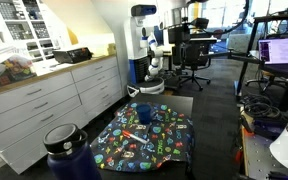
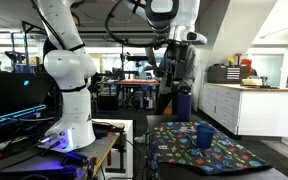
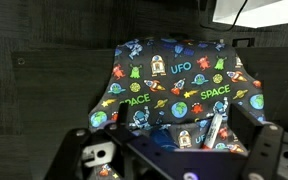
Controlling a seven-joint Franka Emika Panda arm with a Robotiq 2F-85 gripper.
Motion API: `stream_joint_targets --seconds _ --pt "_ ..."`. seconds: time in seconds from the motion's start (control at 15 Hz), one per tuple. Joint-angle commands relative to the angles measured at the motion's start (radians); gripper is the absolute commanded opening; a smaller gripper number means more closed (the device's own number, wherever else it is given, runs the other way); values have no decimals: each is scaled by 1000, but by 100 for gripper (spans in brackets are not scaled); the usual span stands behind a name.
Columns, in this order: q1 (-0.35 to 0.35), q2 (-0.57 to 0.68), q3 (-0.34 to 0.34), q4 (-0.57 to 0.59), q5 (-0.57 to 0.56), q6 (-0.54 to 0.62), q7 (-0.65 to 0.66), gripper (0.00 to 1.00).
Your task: Put the marker in the blue cup
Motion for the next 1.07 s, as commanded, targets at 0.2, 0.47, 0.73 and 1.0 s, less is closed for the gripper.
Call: stream_joint_targets --seconds 0.2,0.47,0.73,1.0 --pt "-12 1 11 1 4 -2 -3 100" --pt "-12 1 11 1 4 -2 -3 100" --pt "-11 6 20 6 0 3 10 100" --pt "-5 12 42 10 1 17 39 100"
